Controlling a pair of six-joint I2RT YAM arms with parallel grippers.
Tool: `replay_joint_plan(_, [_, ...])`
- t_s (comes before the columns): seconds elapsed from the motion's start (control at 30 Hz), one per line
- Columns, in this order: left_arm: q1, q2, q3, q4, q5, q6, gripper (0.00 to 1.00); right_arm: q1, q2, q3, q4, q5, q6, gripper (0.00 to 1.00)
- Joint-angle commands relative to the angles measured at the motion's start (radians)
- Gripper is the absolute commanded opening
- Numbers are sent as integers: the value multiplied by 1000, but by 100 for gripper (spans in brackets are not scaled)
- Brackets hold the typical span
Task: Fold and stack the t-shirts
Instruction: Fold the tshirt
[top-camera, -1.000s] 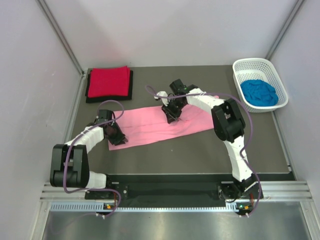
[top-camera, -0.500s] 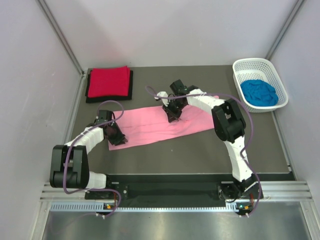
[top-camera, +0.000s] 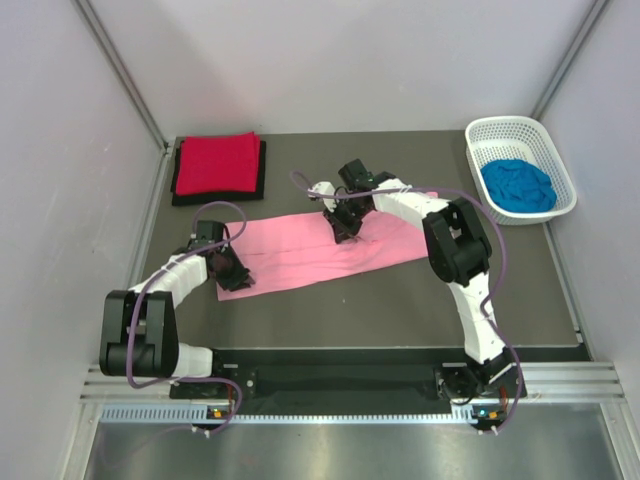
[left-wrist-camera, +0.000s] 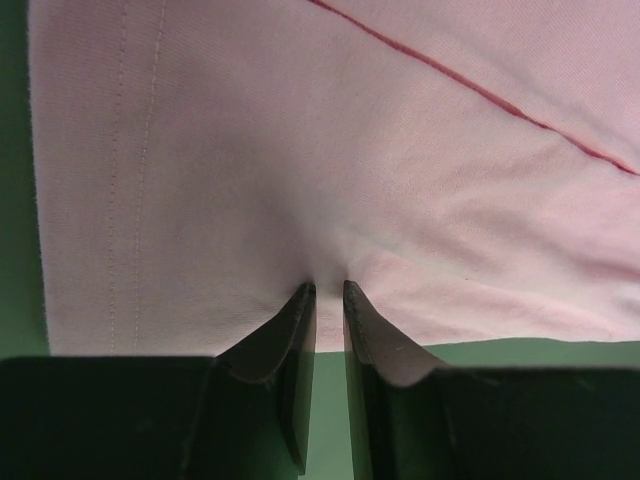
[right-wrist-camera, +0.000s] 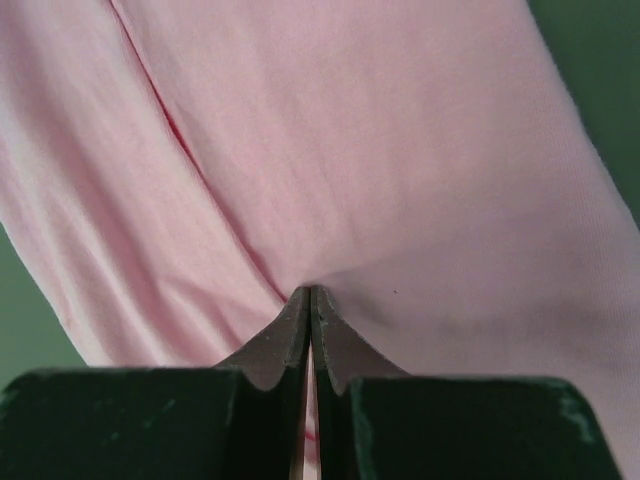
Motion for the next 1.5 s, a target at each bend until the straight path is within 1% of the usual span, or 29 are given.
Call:
replay_joint_plan(0.0, [6,17,-47,22,-74,1,23,16,-60,-5,49,-4,4,0])
replay_joint_plan(0.27, [6,3,-61,34,-79,-11,23,17,-81,-14,63,5,12,0])
replay_joint_plan(0.3, [6,3,-63,34,-78,-10,23,17,-86,-17,62,-1,12,2])
replay_joint_plan(0.37, [6,-3,-64,34,-78,-8,23,17,-103,-28,60,-13,3,11])
replay_joint_plan(0.4, [4,-3,-64,37,-74,-7,23,17,-108,-28,56,-18,-2,18])
replay_joint_plan(0.43, [6,-7,-67,37,-79,-5,23,17,-106,-25,48,-23,-13,22])
replay_joint_plan(0.6, [4,-35,-78,59,-74,-10,23,19,-82,10,-26,-58,-52,33])
replay_joint_plan(0.83, [4,-17,-83,73,-59,-17,23,32,-42,26,-36,-60,-59,34])
replay_joint_plan(0.97, [4,-14,-89,77,-59,-19,23,34,-22,39,-35,-61,-60,37])
replay_joint_plan(1.07, [4,-14,-90,79,-61,-17,23,37,4,64,-58,-66,-65,37])
replay_joint_plan(1.17, [4,-14,-89,76,-62,-16,23,40,15,62,-53,-66,-63,32])
replay_joint_plan(1.23, [4,-14,-89,74,-64,-14,23,42,18,62,-50,-61,-62,32])
replay_joint_plan(1.47, [4,-9,-89,77,-65,-13,23,51,29,67,-53,-41,-63,34])
